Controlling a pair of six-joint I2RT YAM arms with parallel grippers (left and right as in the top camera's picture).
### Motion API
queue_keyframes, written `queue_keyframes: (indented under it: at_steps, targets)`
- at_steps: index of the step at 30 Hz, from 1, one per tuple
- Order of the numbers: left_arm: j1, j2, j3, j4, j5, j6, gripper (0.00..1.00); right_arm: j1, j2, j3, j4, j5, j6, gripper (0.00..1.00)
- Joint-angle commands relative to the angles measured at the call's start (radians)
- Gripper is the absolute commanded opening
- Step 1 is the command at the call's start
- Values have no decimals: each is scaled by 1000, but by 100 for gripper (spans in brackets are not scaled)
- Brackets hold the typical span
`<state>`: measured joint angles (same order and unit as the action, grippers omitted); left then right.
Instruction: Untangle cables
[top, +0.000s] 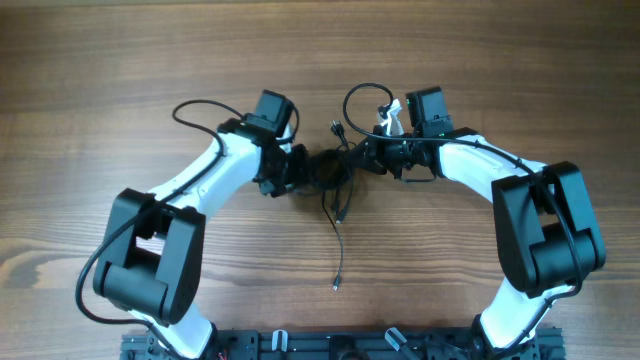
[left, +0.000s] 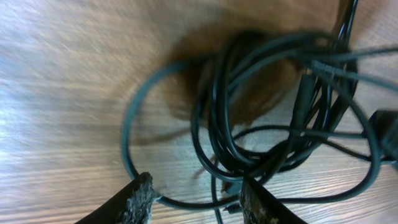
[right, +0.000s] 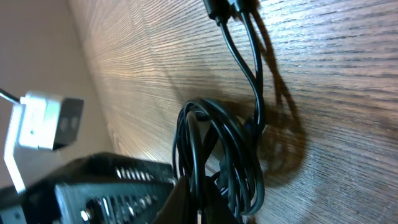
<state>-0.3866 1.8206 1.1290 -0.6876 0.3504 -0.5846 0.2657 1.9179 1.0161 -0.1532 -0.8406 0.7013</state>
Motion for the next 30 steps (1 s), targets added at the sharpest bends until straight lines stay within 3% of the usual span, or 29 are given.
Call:
queue_keyframes:
  at_steps: [1, 9, 11, 16, 21, 24, 27, 30]
  targets:
    - [-58, 1, -16, 11, -36, -83, 49, 6, -25, 16, -2, 25, -20, 4]
    - [-132, 1, -17, -13, -128, -83, 53, 6, -25, 16, -2, 26, -20, 4]
    - [-132, 1, -16, -19, -127, -80, 62, 6, -25, 16, -7, 26, -20, 4]
    - [-106, -16, -16, -19, -25, -78, 64, 6, -25, 16, -24, 38, -21, 4]
    - [-37, -22, -16, -19, -26, -188, 66, 6, -25, 16, -24, 40, -21, 4]
    - [-32, -16, -16, 0, -26, -226, 72, 6, -25, 16, -24, 40, -21, 4]
    - [-67, 6, -17, 0, -35, -244, 70, 6, -25, 16, -23, 40, -22, 4]
    - [-104, 28, -23, 1, -80, -299, 59, 6, -25, 16, -24, 40, -21, 4]
